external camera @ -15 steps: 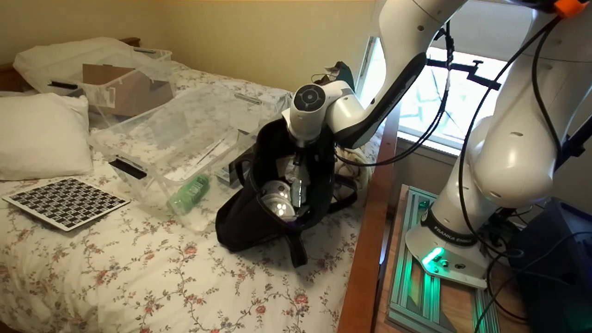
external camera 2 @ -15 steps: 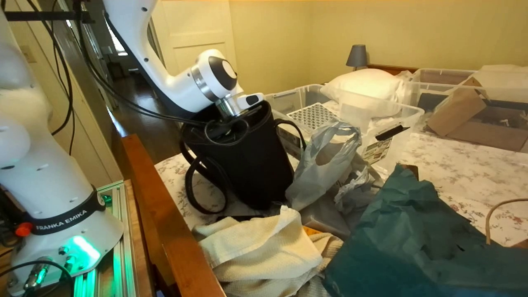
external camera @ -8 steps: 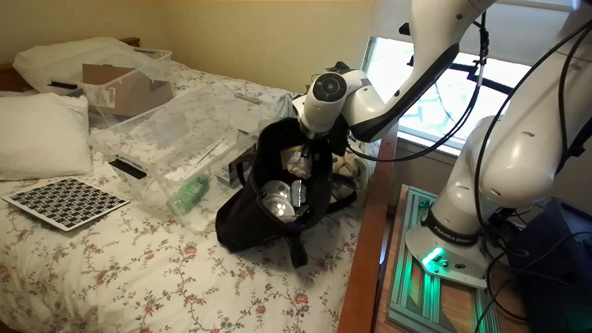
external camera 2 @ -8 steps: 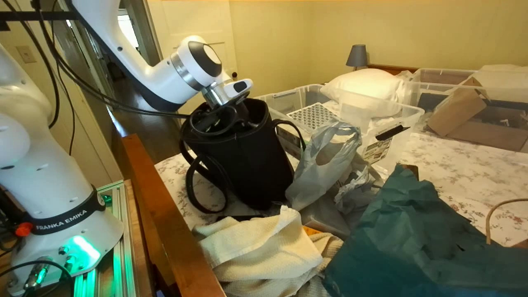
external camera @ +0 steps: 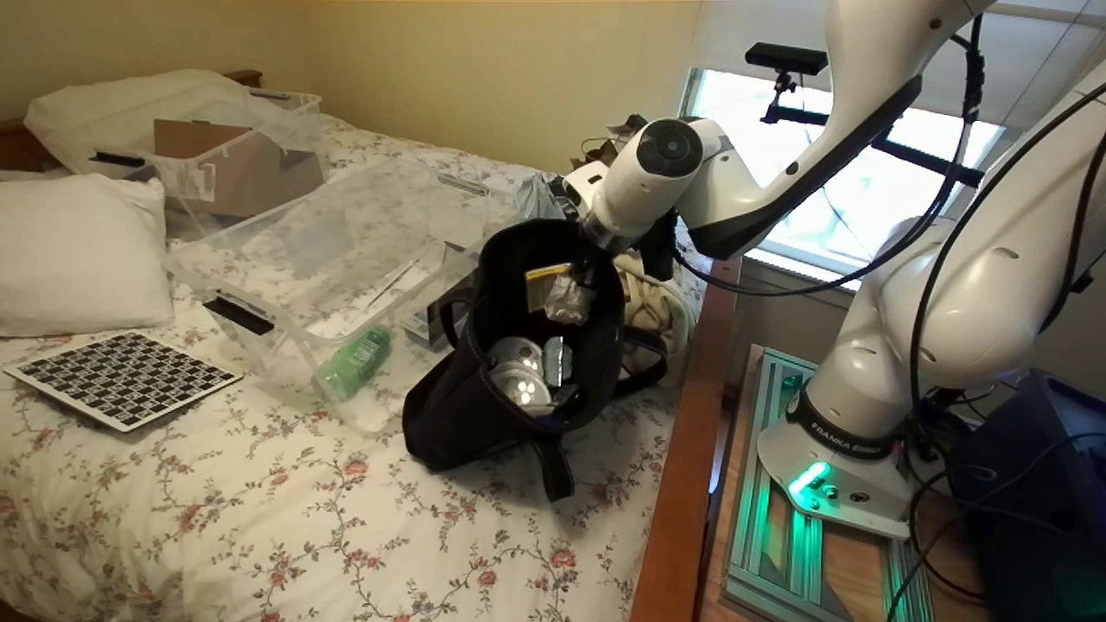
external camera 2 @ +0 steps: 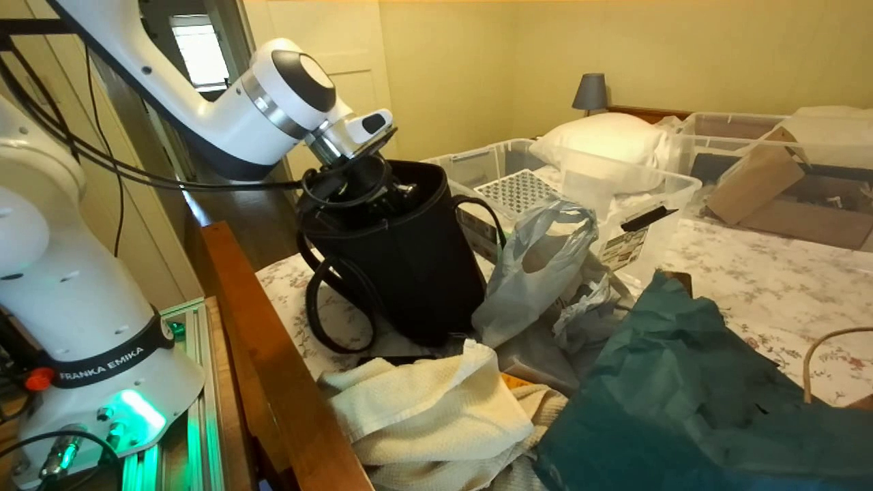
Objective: Remove the white cloth from the black bag
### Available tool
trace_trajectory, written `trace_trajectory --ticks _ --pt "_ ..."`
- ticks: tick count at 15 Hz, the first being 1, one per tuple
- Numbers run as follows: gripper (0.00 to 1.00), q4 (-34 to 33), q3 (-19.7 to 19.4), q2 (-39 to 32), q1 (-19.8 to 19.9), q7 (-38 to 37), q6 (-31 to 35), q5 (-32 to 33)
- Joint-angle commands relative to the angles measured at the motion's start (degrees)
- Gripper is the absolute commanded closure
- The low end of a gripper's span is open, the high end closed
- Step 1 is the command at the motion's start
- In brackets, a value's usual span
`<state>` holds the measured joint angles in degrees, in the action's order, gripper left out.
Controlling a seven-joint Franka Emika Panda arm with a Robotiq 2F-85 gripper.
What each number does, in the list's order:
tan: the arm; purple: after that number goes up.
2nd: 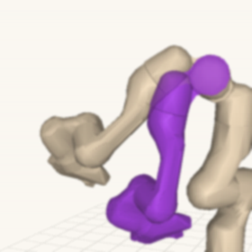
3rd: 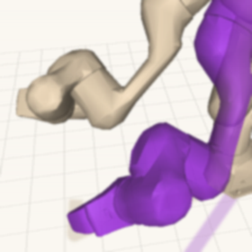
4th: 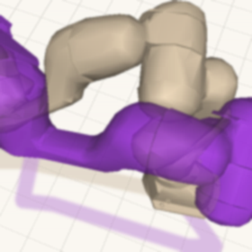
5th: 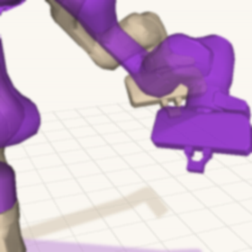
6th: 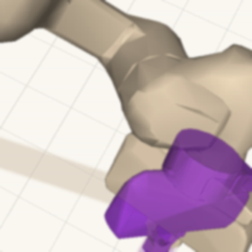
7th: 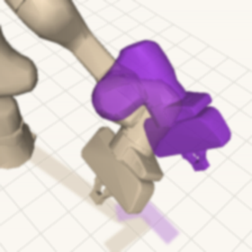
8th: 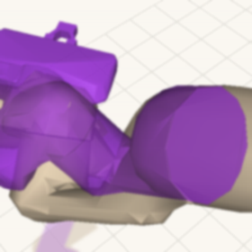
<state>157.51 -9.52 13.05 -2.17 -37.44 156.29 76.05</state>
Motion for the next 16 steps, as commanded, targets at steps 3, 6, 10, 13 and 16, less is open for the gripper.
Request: trace_trajectory --ticks 3,6,10,13,16 --pt "0.98 0.0 -3.7 1.3 -0.2 8.8 9.6 1.1" --pt "0.98 -0.2 -4.9 -0.1 -0.9 13.9 13.7 0.1" --pt "0.98 -0.1 -5.5 -0.1 -0.9 17.8 16.3 1.0" --pt "0.98 -0.2 -6.0 -1.0 -1.4 21.6 19.0 0.4" --pt "0.98 -0.1 -6.3 -3.1 -2.0 25.6 19.5 -1.6"
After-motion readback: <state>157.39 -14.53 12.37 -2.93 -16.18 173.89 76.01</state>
